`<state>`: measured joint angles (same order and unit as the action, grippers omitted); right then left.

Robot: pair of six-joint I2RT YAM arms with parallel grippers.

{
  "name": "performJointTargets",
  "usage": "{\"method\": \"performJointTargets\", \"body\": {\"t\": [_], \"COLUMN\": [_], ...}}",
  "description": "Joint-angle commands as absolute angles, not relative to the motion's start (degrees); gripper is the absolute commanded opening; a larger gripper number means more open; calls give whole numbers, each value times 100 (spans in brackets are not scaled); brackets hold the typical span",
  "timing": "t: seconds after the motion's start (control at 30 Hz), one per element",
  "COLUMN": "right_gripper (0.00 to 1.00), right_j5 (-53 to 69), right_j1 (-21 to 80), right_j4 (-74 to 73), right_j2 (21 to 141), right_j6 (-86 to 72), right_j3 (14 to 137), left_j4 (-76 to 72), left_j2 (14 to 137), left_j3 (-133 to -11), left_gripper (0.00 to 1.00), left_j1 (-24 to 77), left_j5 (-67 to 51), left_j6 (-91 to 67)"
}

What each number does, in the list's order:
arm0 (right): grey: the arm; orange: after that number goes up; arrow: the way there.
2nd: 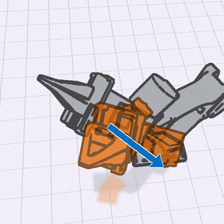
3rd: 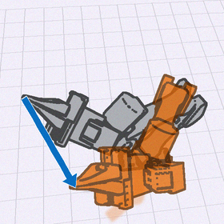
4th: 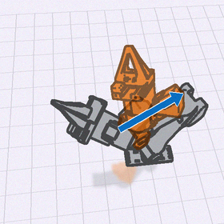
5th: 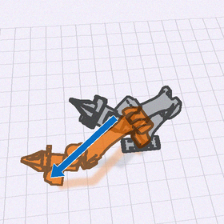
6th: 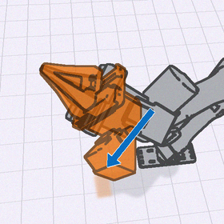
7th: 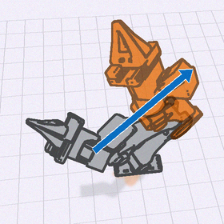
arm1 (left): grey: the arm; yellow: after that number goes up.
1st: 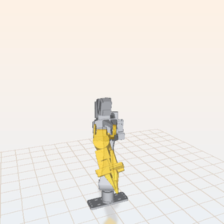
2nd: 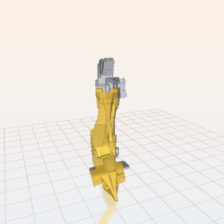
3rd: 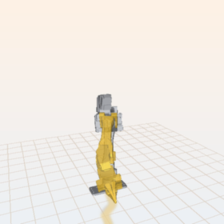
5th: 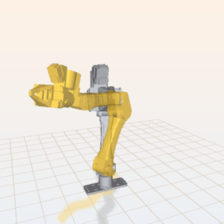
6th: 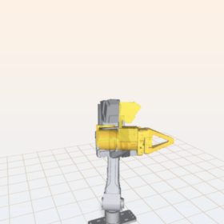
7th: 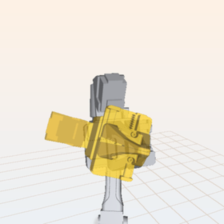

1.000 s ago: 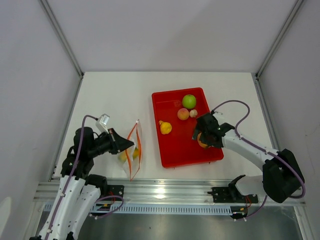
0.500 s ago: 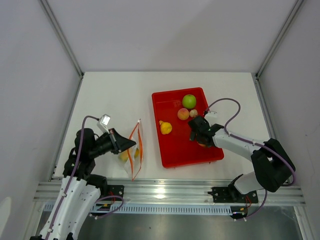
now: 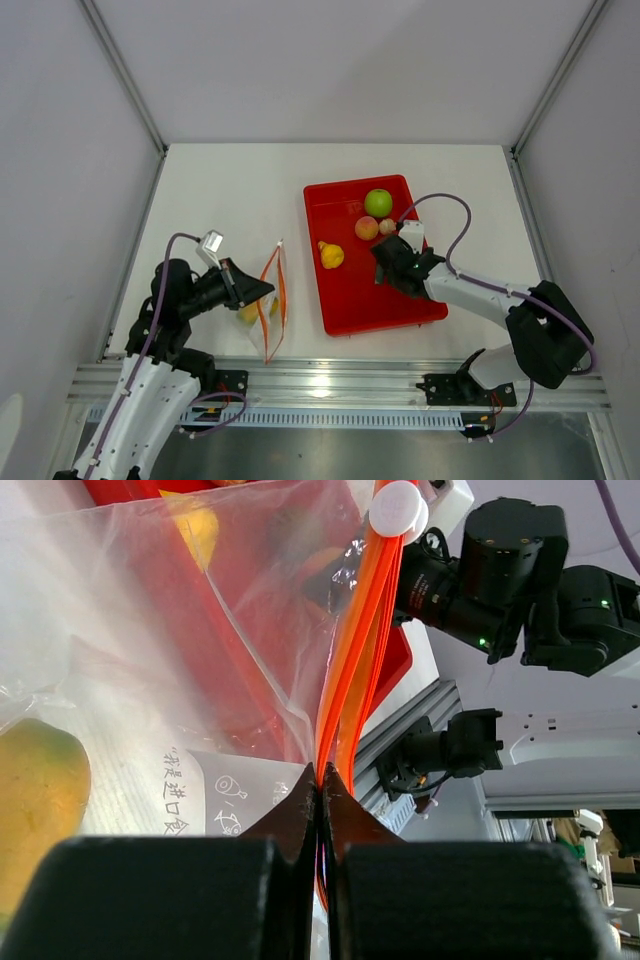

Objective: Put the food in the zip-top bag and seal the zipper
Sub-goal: Pick up the fake fruit from the bin.

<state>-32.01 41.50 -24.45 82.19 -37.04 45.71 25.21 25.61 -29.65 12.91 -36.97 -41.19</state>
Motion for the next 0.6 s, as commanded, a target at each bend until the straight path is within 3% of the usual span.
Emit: {"method": "performJointTargets", "body": {"t": [0.0, 0.27, 0.57], "right_gripper": [24, 10, 12], "right_j5": [-3270, -2384, -371], "right_j1": [4324, 4991, 6387], "right_j4": [-2329, -2093, -829], "right_j2": [7753, 6585, 6152], "right_j6": [-3516, -2876, -2154], "right_j3": [4588, 4790, 5264], "left_j4": [2479, 2355, 2364], "left_j2": [2584, 2768, 2865], "left_j3": [-3015, -2909, -2971], "left_gripper": [1, 1, 1], "left_j1": [1424, 1538, 1547], "left_j5": [-3507, -3419, -3393], "left_j6": [-4236, -4219, -4113]}}
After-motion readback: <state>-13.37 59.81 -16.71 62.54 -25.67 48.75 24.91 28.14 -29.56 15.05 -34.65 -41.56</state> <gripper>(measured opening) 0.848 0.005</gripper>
